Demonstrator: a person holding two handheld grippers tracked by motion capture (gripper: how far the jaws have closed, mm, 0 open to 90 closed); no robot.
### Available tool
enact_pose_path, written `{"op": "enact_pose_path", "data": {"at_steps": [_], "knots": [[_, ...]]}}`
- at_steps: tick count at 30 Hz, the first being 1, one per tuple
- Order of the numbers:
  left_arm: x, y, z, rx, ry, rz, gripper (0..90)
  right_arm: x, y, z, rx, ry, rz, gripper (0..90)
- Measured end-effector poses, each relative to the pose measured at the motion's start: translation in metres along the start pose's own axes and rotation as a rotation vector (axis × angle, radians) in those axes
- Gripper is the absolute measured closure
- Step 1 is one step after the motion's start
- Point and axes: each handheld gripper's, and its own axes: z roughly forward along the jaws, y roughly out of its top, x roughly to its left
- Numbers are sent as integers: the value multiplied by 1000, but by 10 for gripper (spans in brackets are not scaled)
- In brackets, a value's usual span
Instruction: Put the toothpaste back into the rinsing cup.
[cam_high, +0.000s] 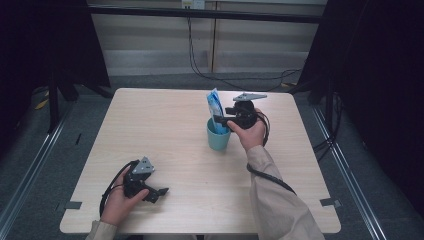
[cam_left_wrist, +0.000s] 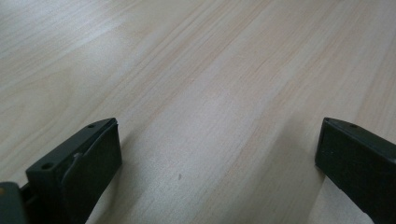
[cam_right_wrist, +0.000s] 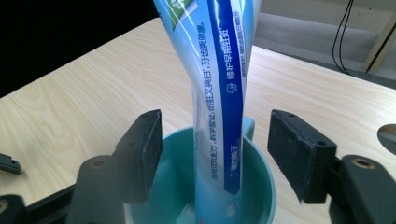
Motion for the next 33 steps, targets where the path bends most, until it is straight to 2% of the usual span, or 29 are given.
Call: {"op": "enact_pose_path", "data": {"at_steps": [13, 16, 23, 33], "knots": [[0, 0, 0, 5, 2, 3, 1, -3, -3, -9, 45, 3, -23, 292], [0, 0, 1, 0, -10, 1, 1, -5, -5, -12, 48, 0, -14, 278], [0, 1, 1, -1, -9, -2, 1, -10, -7, -21, 47, -8, -5, 257], [0, 1, 1, -2, -10, -5, 1, -13, -12, -30, 73, 9, -10, 219]]}}
